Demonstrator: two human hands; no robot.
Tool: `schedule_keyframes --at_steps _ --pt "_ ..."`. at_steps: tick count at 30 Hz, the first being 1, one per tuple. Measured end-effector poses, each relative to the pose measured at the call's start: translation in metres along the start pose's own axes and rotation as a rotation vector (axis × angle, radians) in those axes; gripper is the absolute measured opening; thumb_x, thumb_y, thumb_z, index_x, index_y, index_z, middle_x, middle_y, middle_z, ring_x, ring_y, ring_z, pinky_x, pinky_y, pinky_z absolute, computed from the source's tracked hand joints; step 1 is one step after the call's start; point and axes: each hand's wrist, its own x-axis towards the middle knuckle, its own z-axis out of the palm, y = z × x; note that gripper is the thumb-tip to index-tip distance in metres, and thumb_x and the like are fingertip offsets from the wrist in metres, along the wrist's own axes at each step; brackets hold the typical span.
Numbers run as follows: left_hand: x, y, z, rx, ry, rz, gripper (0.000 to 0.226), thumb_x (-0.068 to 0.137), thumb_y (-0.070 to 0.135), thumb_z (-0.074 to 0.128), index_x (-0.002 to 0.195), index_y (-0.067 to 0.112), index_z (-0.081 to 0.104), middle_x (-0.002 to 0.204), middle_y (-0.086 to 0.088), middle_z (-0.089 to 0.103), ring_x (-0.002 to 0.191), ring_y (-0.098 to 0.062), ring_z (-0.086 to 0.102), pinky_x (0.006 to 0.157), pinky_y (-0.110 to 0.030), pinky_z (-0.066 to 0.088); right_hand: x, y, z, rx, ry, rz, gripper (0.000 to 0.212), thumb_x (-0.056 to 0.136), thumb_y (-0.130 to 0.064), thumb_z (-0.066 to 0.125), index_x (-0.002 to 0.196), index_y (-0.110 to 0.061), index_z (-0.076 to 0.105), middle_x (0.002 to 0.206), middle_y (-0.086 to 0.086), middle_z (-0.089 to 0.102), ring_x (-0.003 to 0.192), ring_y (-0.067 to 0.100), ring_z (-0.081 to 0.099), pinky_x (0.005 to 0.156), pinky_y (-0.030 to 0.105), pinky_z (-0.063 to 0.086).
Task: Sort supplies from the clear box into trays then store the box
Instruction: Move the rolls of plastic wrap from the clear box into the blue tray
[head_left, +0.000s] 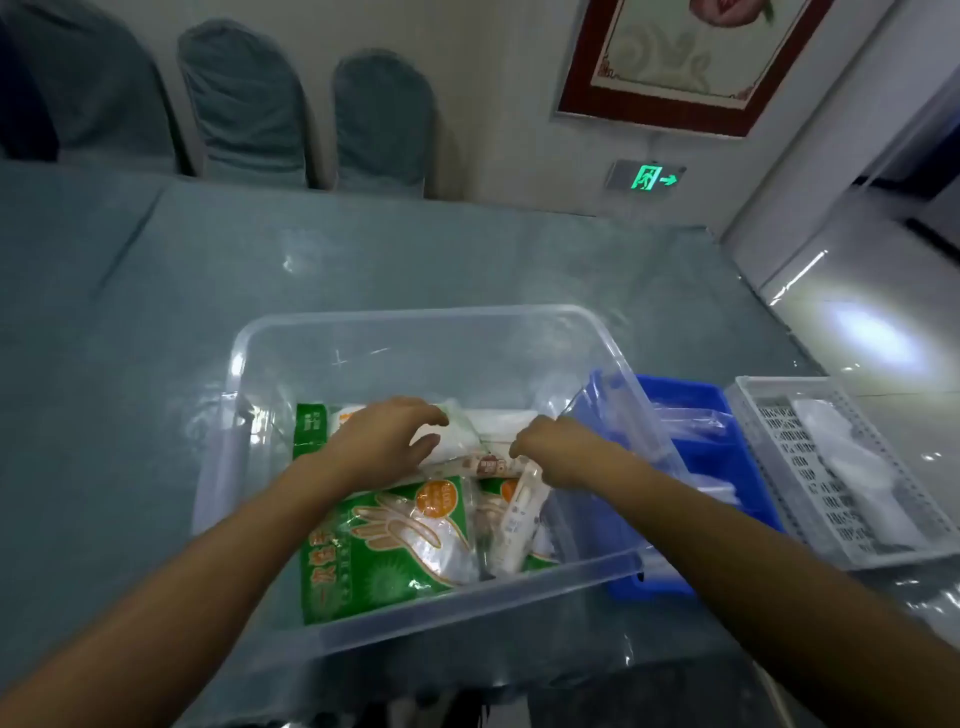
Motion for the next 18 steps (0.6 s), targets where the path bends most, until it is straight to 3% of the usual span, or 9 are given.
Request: schedule_keyframes --at_steps 7,13,18 --pt "0.009 0.001 0.004 -0.038 -0.007 0.006 0.032 0.1 0.035 0.052 0.129 0.028 0.062 0.132 0.007 0.063 0.12 -0.016 0.056 0.098 -0.035 0.047 0.017 0.01 0.025 -0.115 0.003 -0.068 0.035 0.091 -0.031 0.063 0.125 -0.028 0.057 0.123 0.002 0.062 0.116 0.025 0.052 0.098 0.044 0.035" --pt "0.013 -0.002 0.001 -0.059 0.026 0.003 0.032 0.1 0.033 0.054 0.129 0.027 0.063 0.13 0.007 0.064 0.117 -0.014 0.058 0.097 -0.032 0.046 0.012 0.017 0.024 -0.073 0.045 -0.103 0.044 0.086 -0.036 0.068 0.128 -0.028 0.058 0.126 0.004 0.057 0.123 0.025 0.047 0.106 0.045 0.03" --pt "0.016 0.001 0.003 -0.092 0.037 0.033 0.032 0.1 0.035 0.054 0.129 0.028 0.063 0.129 0.008 0.065 0.116 -0.012 0.058 0.097 -0.03 0.046 -0.012 0.023 -0.006 0.092 0.15 -0.091 0.05 0.08 -0.025 0.076 0.127 -0.019 0.06 0.124 0.008 0.053 0.117 0.027 0.049 0.097 0.041 0.045"
